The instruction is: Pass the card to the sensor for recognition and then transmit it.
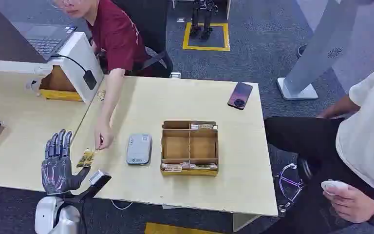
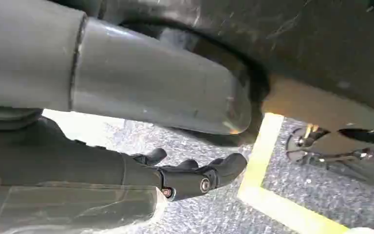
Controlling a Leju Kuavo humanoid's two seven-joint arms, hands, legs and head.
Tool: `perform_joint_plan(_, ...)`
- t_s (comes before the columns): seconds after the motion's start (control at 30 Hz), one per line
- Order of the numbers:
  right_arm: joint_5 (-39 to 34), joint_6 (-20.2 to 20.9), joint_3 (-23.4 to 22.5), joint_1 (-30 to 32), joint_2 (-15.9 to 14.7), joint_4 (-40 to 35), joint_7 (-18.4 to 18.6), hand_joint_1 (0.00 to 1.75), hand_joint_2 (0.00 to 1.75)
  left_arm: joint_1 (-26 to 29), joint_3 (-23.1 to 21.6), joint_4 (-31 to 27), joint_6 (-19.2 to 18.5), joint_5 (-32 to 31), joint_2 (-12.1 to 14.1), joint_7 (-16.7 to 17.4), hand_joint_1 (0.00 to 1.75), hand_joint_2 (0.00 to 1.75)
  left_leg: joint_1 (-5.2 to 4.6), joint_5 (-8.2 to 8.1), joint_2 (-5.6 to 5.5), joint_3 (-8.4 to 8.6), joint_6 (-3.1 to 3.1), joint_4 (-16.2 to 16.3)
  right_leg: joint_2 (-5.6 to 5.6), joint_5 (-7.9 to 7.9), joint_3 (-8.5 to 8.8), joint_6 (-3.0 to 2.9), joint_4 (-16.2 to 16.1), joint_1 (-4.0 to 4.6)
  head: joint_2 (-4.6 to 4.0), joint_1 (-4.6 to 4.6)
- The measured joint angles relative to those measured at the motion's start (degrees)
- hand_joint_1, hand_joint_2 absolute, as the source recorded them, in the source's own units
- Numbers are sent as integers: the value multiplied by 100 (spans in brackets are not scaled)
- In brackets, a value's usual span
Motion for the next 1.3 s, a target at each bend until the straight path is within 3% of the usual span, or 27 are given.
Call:
perform_joint_plan(0.2, 0, -26, 31, -45, 46, -33, 87, 0, 0, -45, 0, 0, 0, 74, -33, 0, 175, 175, -1, 2, 0, 0, 3, 0, 0, 0, 0, 0, 0, 0, 0, 0)
perform_joint_plan(0.4, 105, 46, 116, 119, 22, -28, -282, 0, 0, -28, 0, -2, 0, 247, -33, 0, 175, 175, -1, 2, -5, -4, 3, 0, -4, 0, 0, 0, 0, 0, 0, 0)
perform_joint_plan(0.73, 140, 72, 197, 153, -9, -26, -310, 0, 0, 51, 0, -2, 0, 514, -35, -2, 175, 175, -1, 2, -4, -2, 3, 0, -3, 1, -1, 1, 0, 0, 0, 0)
perform_joint_plan(0.93, 109, 70, 236, 173, -13, -26, -324, 0, 0, 73, -11, 0, 0, 995, -48, -2, 175, 175, -1, 3, -4, -2, 3, 1, -3, 1, -2, 1, 0, 0, 0, 0)
perform_joint_plan(1.1, -9, 0, 251, 195, -13, 4, -437, 0, 0, 0, -109, 370, -24, 2021, -114, -2, 175, 175, -4, 2, -4, -3, 3, 1, -3, 1, -4, 1, -1, -1, 0, 0)
perform_joint_plan(1.17, -96, -48, 251, 218, -13, 7, -448, 0, 0, -109, -247, 801, -431, 3312, -120, 119, 175, 175, -6, 3, -5, 0, 3, 2, -4, 4, -8, 5, -1, -1, 0, 0)
perform_joint_plan(1.23, -177, -105, 251, 272, -11, 15, -498, 0, 0, -147, -747, 1093, -976, 4859, -76, 773, 175, 175, -5, 3, -6, -3, 4, 3, -3, 6, -8, 5, -1, -1, 0, 0)
perform_joint_plan(1.3, -218, -142, 245, 319, -13, 28, -544, 0, 0, -130, -1362, 1152, -1321, 5657, 10, 1228, 175, 175, -4, 6, -8, -9, 5, 3, -6, 7, -8, 5, -1, -1, 0, 2)
